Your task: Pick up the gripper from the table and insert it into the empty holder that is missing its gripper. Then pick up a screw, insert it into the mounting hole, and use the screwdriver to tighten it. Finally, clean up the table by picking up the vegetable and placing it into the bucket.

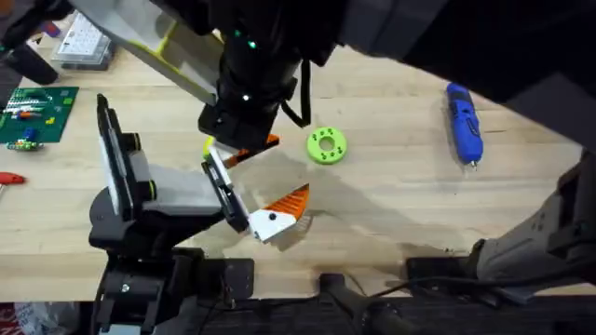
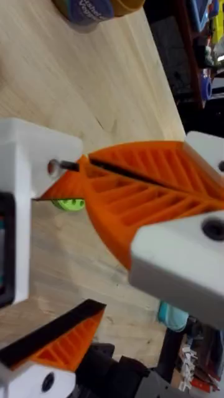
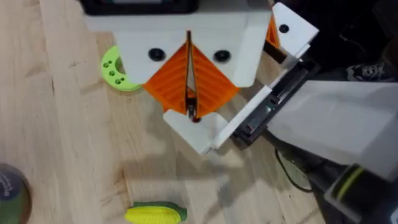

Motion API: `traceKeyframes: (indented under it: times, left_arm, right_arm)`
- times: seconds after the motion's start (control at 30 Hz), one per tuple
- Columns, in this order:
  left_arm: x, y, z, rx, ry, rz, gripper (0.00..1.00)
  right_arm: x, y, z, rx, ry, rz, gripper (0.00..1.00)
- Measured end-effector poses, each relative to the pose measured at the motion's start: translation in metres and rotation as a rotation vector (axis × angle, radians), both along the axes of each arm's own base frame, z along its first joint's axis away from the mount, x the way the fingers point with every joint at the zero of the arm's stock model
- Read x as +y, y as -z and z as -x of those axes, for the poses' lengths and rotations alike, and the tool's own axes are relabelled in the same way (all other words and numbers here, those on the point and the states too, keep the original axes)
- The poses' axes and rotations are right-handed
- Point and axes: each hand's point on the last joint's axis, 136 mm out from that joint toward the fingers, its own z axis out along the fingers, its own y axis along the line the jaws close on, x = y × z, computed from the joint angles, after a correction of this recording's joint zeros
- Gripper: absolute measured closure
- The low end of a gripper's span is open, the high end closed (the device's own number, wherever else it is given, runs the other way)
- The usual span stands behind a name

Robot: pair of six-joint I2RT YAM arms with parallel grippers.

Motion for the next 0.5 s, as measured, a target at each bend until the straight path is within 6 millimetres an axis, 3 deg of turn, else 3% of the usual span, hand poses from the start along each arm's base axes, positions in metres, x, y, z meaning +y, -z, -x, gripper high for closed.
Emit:
traceKeyframes:
  times: [0.5]
  left_arm:
    - [-0.0001,0.0000,0.0001,0.000,0.000,0.000,0.014]
  right_arm:
    - [0.0021,-0.0005,0.0050,0.026,-0.012,-0.013,0.991]
